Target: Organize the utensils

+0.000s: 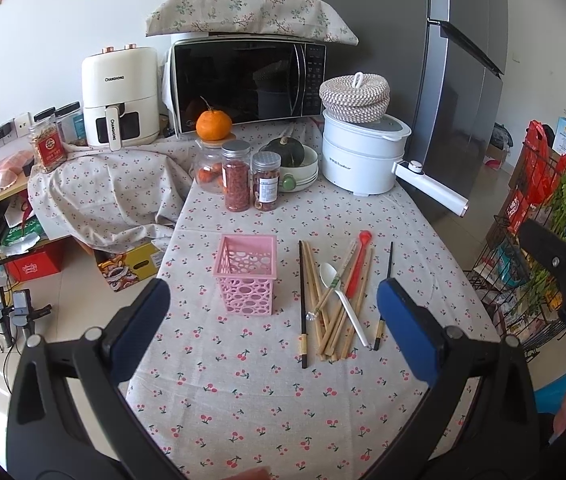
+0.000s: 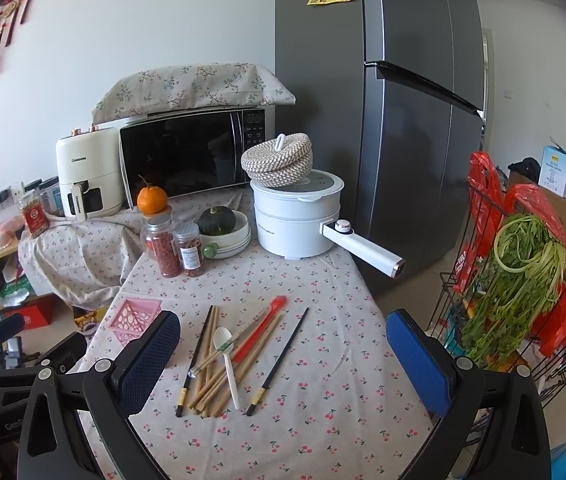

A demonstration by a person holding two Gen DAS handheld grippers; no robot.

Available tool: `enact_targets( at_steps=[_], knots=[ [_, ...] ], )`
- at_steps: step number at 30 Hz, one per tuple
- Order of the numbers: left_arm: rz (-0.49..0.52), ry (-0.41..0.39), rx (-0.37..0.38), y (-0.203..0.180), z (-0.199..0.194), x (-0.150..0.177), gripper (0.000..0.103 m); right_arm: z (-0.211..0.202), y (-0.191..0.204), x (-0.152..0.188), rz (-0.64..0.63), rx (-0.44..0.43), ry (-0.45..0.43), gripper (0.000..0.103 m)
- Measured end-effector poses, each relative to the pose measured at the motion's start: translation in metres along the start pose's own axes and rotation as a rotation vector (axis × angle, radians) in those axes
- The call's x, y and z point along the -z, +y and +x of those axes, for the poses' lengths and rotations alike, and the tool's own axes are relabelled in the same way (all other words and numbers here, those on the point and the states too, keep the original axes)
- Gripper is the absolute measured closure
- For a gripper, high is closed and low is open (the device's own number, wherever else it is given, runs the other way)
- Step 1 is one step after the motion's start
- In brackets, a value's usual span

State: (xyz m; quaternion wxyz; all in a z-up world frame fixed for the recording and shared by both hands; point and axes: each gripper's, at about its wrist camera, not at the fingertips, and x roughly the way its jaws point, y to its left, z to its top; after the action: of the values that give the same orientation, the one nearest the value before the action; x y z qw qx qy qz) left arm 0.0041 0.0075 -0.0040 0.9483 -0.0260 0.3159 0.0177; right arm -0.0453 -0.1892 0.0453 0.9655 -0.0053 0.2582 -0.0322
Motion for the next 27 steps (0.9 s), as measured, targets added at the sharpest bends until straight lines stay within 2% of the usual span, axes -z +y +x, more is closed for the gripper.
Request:
enact_targets(
  at_steps=[27],
  knots=[
    [-0.005,-0.017,-0.002,0.000,-0.005,-0.001,0.000,0.002,-0.003,0.002,-0.009,-0.006,0.000,0.000]
  ],
)
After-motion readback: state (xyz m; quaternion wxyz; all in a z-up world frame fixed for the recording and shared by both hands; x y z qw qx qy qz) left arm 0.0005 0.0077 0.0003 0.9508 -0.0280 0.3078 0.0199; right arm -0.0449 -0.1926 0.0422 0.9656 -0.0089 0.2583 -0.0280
